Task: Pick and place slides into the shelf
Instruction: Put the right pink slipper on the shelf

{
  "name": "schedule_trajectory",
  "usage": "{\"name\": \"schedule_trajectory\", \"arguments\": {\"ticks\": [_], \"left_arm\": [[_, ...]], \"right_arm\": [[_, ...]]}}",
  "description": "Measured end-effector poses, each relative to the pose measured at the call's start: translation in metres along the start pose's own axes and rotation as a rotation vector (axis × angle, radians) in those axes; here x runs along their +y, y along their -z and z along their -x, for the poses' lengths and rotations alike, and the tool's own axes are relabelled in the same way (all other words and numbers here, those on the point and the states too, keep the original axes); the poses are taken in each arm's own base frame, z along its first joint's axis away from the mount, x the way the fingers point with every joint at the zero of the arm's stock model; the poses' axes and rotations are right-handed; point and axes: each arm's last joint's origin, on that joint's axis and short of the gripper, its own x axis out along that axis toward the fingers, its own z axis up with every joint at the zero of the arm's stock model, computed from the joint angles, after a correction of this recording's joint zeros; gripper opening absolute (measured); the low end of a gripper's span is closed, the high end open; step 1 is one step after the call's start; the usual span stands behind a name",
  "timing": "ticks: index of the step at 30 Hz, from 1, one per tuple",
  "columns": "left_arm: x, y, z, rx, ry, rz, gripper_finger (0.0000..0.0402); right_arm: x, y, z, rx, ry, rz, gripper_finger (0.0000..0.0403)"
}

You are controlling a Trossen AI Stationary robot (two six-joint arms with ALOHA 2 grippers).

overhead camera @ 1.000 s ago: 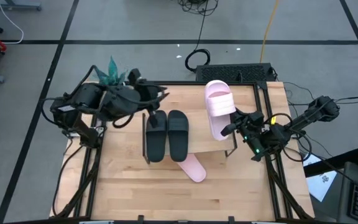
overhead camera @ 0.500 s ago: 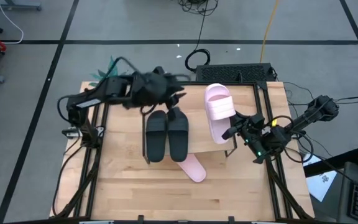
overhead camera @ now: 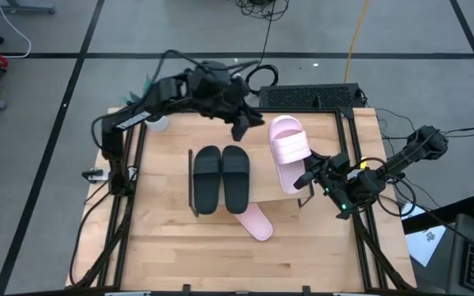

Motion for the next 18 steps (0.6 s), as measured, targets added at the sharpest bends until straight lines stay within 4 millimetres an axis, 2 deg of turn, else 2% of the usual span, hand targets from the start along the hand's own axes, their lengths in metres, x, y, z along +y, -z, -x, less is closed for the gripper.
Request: {"name": "schedule_trajectory", "arguments": {"ticks": [3,6,12,18], "left_arm": [[0.004,0.003,-0.013,0.018,-0.007,0.023,0.0165],[0.009,0.003,-0.018,0.019,-0.013,0.030,0.0190],[0.006,-0.002,-0.019,-0.027,0.031,0.040,0.0222],[0.005,-0.003,-0.019,-0.023,0.081,0.063,0.0234]], "right_arm": [[0.000,0.000,0.000,0.000,0.001,0.019,0.0001],[0.000,0.000,0.000,0.003,0.009,0.022,0.0002],[0.000,0.000,0.000,0.001,0.002,0.027,0.0003],[0.000,0.000,0.000,0.000,-0.001,0.030,0.0003]]}}
